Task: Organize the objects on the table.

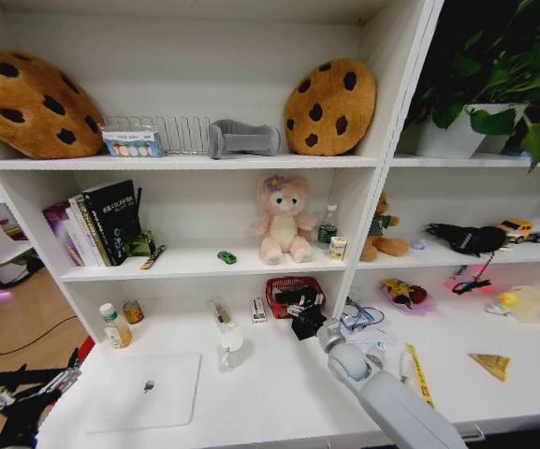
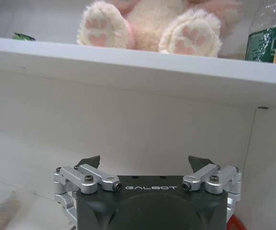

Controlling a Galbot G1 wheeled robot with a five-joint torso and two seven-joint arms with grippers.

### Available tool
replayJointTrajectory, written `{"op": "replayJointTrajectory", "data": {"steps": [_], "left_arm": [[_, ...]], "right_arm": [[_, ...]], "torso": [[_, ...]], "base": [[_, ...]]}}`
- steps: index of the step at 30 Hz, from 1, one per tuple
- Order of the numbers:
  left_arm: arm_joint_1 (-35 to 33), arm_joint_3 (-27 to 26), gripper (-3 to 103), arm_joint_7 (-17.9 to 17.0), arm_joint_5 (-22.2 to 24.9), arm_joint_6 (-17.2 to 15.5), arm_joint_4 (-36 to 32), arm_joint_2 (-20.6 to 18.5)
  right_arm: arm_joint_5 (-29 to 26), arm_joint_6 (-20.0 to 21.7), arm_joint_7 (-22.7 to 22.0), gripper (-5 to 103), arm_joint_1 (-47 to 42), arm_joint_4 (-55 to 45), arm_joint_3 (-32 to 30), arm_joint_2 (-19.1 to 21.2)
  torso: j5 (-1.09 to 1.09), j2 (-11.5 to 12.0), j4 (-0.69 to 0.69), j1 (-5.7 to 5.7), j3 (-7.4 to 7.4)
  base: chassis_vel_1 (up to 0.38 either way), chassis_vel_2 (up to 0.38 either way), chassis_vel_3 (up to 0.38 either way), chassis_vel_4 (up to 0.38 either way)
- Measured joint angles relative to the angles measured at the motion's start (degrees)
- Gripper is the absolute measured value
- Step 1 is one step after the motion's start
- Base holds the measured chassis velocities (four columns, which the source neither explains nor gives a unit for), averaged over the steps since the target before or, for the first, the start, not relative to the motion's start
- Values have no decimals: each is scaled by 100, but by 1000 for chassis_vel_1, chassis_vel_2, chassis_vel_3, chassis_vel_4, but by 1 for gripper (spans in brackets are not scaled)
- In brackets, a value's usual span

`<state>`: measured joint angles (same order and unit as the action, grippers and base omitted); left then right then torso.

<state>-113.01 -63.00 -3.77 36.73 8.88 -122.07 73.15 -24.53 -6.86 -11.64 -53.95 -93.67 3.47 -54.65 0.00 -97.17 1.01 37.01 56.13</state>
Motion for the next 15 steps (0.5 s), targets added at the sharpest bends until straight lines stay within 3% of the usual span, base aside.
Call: {"op": "replayJointTrajectory", "data": {"steps": [6,15], "left_arm": [[-44,-62,100,6,37,31,-60,20],[-55,-127,100,9,92,94,-300,143]], "right_arm": [[5,10,110,100,-665,-752,-341,216],[567,-250,232,100,-2367,-1627,-1283,366]], "torso": [[0,0,0,0,0],[0,0,2,0,0]], "base": [[0,0,0,0],[0,0,0,0]]}}
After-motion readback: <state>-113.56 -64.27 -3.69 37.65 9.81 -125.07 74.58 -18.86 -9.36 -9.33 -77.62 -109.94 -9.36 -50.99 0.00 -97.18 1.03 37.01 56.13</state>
